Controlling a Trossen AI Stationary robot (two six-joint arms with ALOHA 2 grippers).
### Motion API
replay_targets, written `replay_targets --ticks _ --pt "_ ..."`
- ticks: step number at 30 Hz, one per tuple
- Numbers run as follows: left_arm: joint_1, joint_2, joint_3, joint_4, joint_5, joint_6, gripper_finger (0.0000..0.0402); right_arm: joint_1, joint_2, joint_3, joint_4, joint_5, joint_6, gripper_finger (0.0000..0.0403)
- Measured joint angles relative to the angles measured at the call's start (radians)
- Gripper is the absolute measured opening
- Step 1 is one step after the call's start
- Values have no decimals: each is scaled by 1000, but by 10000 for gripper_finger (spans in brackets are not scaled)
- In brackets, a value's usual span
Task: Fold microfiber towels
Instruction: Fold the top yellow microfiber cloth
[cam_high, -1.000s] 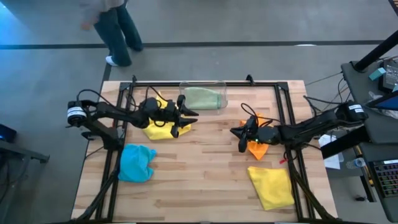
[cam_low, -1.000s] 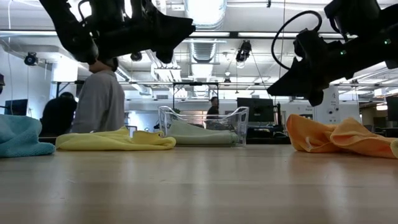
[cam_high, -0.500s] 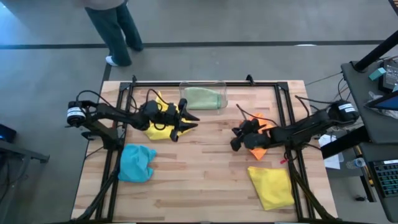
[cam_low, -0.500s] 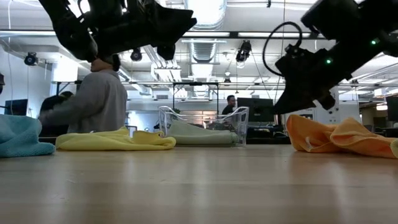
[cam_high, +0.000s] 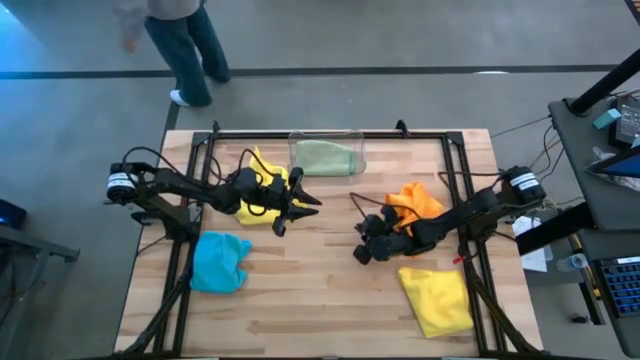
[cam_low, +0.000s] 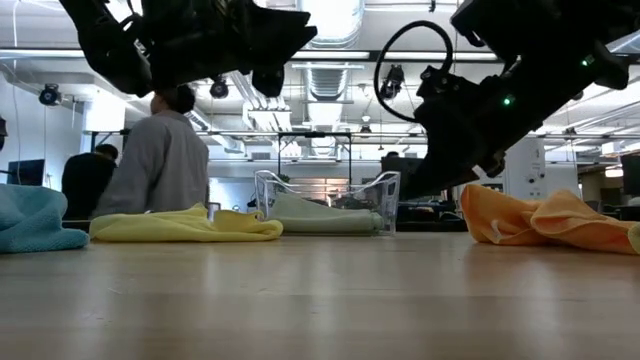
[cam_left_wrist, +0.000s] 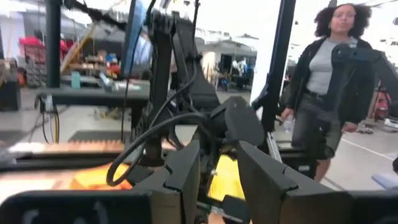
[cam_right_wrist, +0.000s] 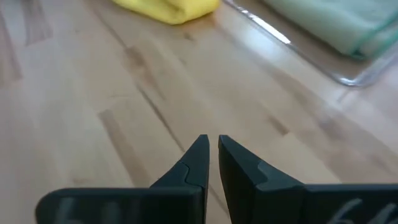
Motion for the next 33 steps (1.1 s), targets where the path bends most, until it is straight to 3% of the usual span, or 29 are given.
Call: replay_targets --ticks 15,33 --pt "-74 0 0 -22 -1 -49 93 98 9 23 73 -6 -97 28" --pt "-76 0 -4 -120 -35 32 93 98 6 23 120 -27 -212 28"
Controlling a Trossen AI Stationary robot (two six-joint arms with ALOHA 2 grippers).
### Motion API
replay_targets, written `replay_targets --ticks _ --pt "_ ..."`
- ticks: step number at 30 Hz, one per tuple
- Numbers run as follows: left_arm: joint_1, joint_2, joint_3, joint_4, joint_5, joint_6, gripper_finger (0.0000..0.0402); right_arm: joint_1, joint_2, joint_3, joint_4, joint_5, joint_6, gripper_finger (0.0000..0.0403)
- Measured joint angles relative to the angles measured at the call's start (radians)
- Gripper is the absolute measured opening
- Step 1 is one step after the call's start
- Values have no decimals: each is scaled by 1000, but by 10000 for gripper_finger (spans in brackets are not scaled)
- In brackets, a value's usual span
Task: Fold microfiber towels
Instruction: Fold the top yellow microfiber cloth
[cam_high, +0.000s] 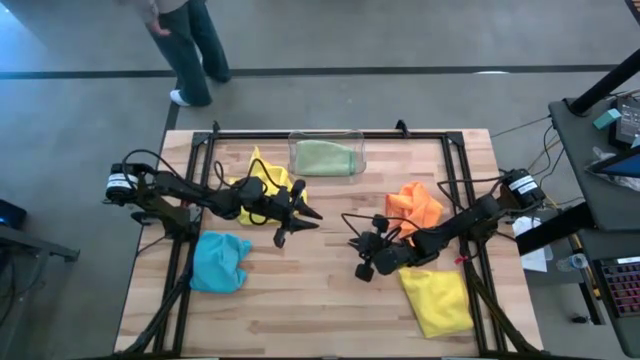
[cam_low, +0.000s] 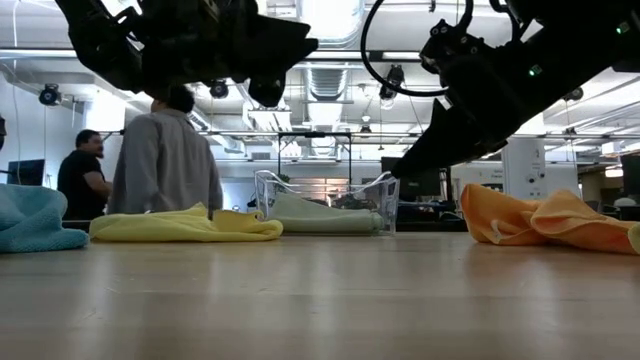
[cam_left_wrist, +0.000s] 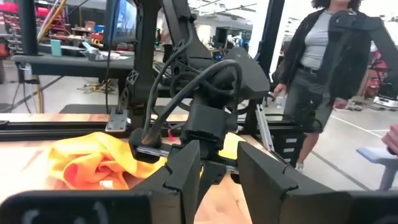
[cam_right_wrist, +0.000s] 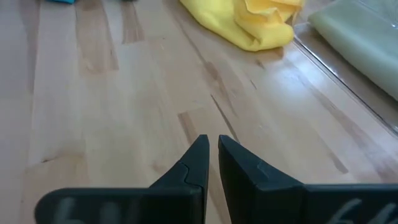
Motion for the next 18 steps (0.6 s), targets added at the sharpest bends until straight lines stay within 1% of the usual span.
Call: replay_targets --ticks 4,6,7,9,12,14,16,18 --pt "0 -9 1 -18 -47 -1 93 2 -3 1 15 -58 -13 28" --pt "7 -49 16 -112 -61 0 93 4 -6 8 11 -97 -21 28" --pt "7 -77 31 -187 -76 3 93 4 -7 13 12 -110 -24 28" --pt "7 -147 68 -405 -151 39 92 9 -17 16 11 -120 -26 28" --pt "5 -248 165 -896 -348 110 92 13 -24 19 13 -138 -40 28" --pt "5 -292 229 -1187 -476 114 92 15 -24 19 11 -137 -51 28" --pt "5 -324 263 -1390 -537 89 92 15 -25 19 11 -137 -60 28" --pt "5 -355 259 -1481 -537 55 92 15 -25 19 11 -137 -61 28"
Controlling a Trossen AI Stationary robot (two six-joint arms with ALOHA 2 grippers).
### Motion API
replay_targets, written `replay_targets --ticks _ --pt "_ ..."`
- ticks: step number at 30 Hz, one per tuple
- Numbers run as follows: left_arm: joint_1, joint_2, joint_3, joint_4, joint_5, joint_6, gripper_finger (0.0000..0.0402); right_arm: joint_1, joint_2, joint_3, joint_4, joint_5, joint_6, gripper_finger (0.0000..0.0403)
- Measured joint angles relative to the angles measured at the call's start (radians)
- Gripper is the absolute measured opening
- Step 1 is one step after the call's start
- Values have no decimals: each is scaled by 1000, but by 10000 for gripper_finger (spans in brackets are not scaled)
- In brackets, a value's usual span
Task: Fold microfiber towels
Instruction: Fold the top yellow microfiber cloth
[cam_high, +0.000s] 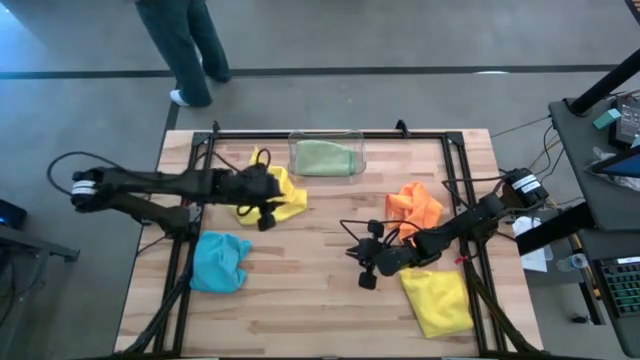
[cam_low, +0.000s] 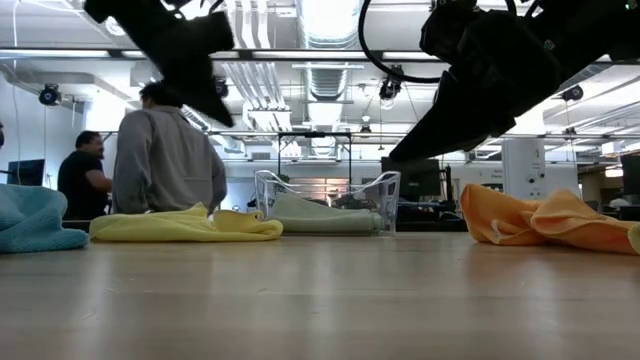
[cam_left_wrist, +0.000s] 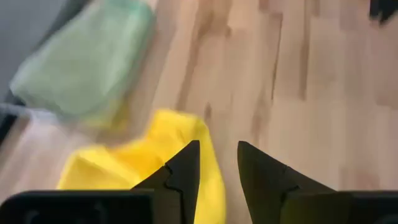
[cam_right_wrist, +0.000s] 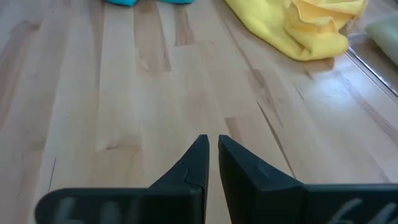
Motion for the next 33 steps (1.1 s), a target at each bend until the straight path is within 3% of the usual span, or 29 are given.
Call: replay_targets --ticks 7,13,20,24,33 --pt "0 -11 -120 15 31 52 98 0 0 0 1 0 1 28" --pt "0 107 -160 160 64 117 162 0 0 0 2 1 1 28" --pt "3 294 -112 316 -84 213 235 0 0 0 1 1 -6 28" --pt "4 403 -66 323 -193 233 241 0 0 0 1 1 -6 28" --pt "30 516 -7 322 -247 164 241 0 0 0 1 1 -6 28"
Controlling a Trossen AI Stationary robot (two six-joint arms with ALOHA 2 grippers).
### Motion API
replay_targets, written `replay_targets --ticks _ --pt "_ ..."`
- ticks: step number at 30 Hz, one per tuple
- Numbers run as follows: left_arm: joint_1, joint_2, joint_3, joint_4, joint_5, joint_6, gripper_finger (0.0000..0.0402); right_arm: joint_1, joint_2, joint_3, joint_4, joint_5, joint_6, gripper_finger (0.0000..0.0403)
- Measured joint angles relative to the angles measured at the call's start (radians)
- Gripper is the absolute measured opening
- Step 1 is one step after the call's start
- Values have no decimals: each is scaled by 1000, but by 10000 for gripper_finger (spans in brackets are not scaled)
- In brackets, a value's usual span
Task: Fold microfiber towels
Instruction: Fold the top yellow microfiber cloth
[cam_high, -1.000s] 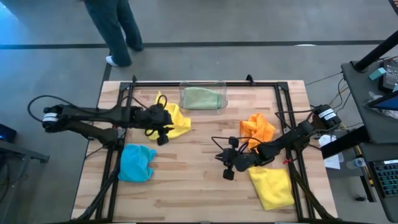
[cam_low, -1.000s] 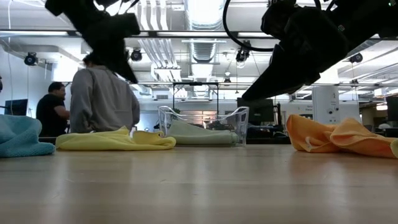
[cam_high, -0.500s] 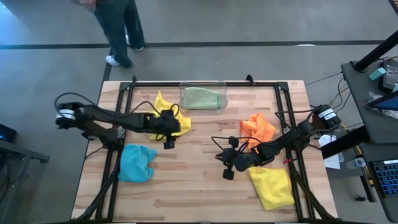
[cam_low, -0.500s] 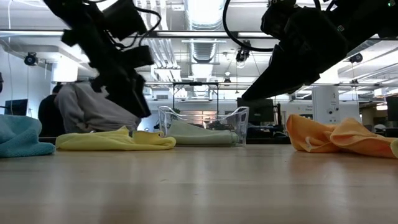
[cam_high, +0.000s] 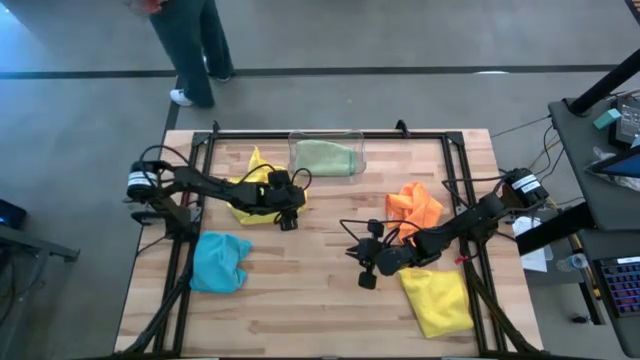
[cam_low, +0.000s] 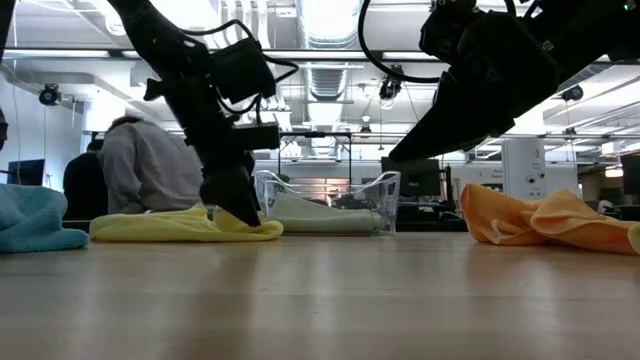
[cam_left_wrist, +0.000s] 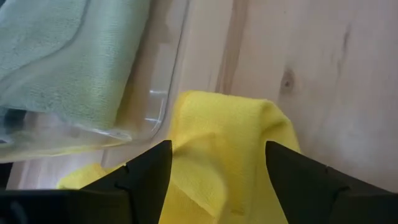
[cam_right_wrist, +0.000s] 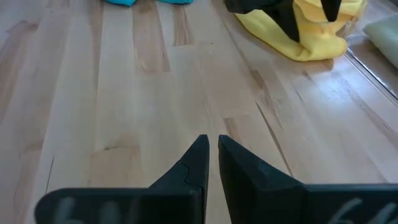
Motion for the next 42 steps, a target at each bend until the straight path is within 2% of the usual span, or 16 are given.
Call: replay_targets --ticks 19,24,32,33,42 --pt "40 -29 -22 -54 -19 -108 237 0 0 0 -1 0 0 28" --pt "40 -29 -21 -52 -19 -111 181 0 0 0 -1 0 0 28" --pt "39 -33 -8 -52 -11 -89 22 0 0 0 -1 0 0 28" --pt "39 -39 -6 -53 1 -89 12 0 0 0 -1 0 0 28" --pt "0 -186 30 -53 172 -89 0 0 0 0 -2 0 0 28"
